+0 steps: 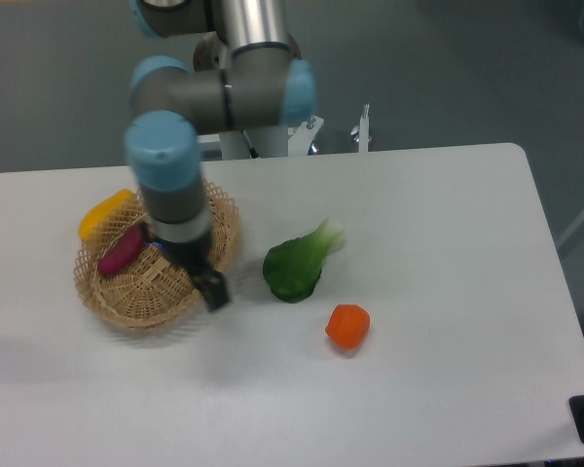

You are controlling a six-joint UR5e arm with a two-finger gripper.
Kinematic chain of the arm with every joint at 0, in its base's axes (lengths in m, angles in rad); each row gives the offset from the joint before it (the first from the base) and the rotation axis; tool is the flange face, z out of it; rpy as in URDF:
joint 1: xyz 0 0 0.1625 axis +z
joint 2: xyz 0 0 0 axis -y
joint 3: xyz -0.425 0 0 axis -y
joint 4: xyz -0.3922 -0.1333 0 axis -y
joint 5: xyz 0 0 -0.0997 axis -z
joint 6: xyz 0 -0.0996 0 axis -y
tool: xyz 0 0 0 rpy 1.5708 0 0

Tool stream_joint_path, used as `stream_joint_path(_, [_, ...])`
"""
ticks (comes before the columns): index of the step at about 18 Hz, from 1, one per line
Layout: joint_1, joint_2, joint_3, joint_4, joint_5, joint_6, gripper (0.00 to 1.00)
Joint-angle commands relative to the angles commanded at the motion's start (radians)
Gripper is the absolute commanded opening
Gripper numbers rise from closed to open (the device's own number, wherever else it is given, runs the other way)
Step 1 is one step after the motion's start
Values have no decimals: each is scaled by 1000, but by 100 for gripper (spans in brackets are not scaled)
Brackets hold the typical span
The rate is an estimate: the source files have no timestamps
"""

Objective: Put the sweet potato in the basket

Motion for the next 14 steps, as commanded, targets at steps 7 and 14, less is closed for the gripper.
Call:
stream_joint_path(7, [5, -22, -17, -8, 8, 11, 100])
stream_joint_path(14, [20, -63, 72, -60, 0, 12, 100])
